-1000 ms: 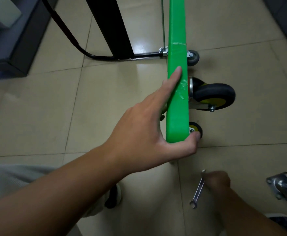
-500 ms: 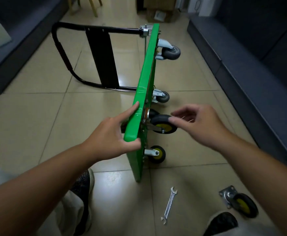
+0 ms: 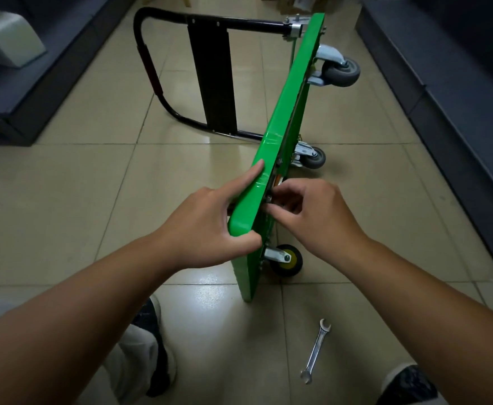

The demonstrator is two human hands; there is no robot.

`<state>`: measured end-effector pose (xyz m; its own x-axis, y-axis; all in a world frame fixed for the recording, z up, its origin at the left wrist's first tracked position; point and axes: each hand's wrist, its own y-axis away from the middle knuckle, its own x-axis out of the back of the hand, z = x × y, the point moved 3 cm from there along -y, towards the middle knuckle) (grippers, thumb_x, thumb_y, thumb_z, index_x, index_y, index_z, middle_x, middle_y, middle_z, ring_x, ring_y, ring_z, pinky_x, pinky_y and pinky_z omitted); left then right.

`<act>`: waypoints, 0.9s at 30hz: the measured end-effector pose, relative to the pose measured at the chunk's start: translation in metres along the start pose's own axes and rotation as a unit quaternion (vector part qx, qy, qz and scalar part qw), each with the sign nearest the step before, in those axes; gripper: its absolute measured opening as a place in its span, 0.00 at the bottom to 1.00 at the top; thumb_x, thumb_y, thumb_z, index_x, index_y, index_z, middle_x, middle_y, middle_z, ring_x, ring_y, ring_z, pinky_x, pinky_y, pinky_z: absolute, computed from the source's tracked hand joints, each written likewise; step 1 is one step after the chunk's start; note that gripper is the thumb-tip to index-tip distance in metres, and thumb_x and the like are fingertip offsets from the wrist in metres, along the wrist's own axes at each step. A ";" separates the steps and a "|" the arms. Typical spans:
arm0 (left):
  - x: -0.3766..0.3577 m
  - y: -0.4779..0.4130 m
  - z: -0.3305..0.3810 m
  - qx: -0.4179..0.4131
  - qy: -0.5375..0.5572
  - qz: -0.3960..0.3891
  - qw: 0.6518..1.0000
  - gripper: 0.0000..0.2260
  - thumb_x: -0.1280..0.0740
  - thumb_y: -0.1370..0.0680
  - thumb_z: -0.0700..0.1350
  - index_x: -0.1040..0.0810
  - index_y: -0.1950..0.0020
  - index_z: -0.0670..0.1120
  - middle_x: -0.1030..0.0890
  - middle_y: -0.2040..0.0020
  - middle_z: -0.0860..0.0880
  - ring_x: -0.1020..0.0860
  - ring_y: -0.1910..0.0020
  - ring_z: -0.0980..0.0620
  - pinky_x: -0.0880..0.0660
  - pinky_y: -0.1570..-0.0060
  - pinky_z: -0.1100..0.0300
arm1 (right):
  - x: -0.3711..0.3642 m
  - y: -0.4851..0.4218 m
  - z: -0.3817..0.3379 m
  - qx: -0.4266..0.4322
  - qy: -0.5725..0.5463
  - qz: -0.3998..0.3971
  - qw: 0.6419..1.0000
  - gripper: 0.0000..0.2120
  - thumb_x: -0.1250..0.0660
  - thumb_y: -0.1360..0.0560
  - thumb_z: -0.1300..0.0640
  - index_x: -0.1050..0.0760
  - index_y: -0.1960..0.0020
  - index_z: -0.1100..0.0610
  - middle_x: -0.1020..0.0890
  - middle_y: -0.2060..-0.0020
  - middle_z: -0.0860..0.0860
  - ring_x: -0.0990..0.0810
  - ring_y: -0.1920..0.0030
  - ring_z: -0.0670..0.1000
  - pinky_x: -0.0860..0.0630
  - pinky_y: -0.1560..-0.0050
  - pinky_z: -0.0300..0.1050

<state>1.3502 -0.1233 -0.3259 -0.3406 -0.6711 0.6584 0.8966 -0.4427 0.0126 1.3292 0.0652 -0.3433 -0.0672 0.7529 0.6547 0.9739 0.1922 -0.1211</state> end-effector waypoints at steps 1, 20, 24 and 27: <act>0.000 0.000 0.000 -0.001 -0.008 0.004 1.000 0.44 0.33 0.32 0.58 0.49 0.19 0.66 0.16 0.56 0.50 0.19 0.66 0.51 0.21 0.66 0.49 | -0.001 0.000 0.002 -0.005 -0.008 0.001 1.000 0.07 0.23 0.27 0.54 0.15 0.49 0.50 0.14 0.61 0.43 0.17 0.61 0.42 0.18 0.54 0.49; -0.005 -0.002 0.003 -0.017 -0.055 0.032 0.998 0.43 0.34 0.32 0.58 0.48 0.19 0.65 0.17 0.60 0.50 0.18 0.64 0.52 0.21 0.65 0.49 | 0.001 0.007 0.002 -0.050 -0.114 0.068 0.990 0.08 0.21 0.29 0.62 0.18 0.54 0.55 0.15 0.62 0.47 0.16 0.62 0.47 0.17 0.57 0.44; -0.006 -0.003 0.003 -0.021 -0.050 0.032 0.998 0.43 0.34 0.31 0.58 0.48 0.18 0.64 0.16 0.56 0.51 0.17 0.62 0.51 0.20 0.64 0.49 | -0.001 0.009 0.007 -0.055 -0.074 0.059 0.994 0.06 0.21 0.29 0.57 0.17 0.55 0.52 0.16 0.66 0.45 0.18 0.65 0.46 0.18 0.59 0.44; -0.007 -0.003 0.002 -0.027 -0.058 0.039 0.997 0.43 0.33 0.31 0.58 0.48 0.18 0.64 0.15 0.55 0.50 0.16 0.60 0.51 0.19 0.62 0.49 | -0.001 0.010 0.009 -0.057 -0.065 0.051 0.995 0.04 0.22 0.28 0.55 0.16 0.55 0.51 0.16 0.67 0.43 0.18 0.65 0.44 0.18 0.58 0.44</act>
<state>1.3500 -0.1161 -0.3290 -0.2331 -0.6329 0.7383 0.9015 -0.4253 -0.0800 1.3370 0.0723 -0.3523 0.0126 0.8414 0.5402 0.9948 0.0442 -0.0919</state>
